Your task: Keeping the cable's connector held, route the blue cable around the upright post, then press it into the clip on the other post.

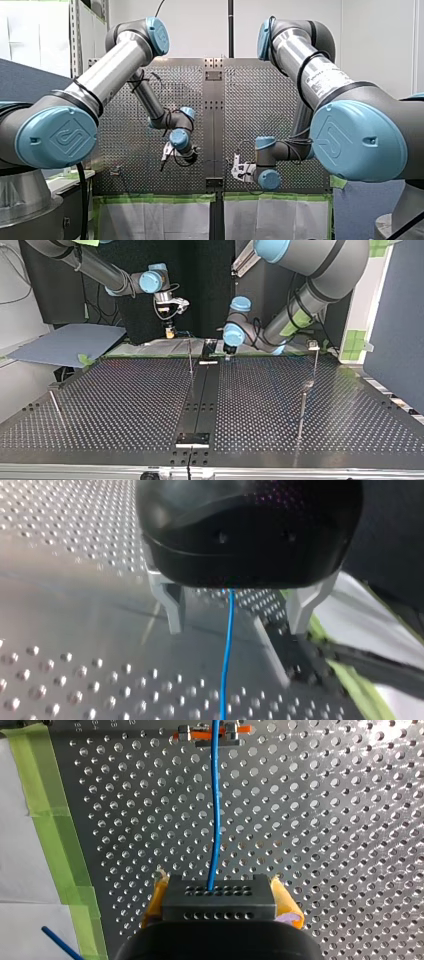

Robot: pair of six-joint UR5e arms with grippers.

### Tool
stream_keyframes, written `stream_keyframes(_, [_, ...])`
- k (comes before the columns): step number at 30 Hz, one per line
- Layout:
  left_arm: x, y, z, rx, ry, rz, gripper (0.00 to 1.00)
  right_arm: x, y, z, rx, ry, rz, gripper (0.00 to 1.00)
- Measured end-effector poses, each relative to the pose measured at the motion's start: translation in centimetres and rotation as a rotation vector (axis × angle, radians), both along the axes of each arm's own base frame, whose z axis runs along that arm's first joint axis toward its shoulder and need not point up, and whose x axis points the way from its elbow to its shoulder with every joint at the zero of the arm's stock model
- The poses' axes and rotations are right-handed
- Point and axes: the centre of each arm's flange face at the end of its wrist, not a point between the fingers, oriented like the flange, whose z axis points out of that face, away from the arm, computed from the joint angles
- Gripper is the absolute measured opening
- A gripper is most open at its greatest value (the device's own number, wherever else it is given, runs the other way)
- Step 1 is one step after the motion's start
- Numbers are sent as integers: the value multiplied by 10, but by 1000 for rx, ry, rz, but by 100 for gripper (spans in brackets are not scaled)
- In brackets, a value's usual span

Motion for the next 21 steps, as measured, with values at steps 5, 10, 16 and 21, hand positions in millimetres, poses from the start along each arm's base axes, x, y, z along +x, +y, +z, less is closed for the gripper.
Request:
stream_keyframes(5, [-7, -12, 0, -53, 15, -20, 100, 0, 0, 0, -1, -2, 0, 0])
stream_keyframes(10, [-15, -24, 0, -105, 32, -27, 100, 1, 0, 0, -1, -2, 4, 0])
stream_keyframes(16, [-25, -37, 0, -158, 51, -29, 100, 1, 1, 0, -2, -2, 6, 0])
stream_keyframes(21, [-31, -44, -1, -198, 68, -33, 100, 1, 1, 0, -3, -2, 6, 0])
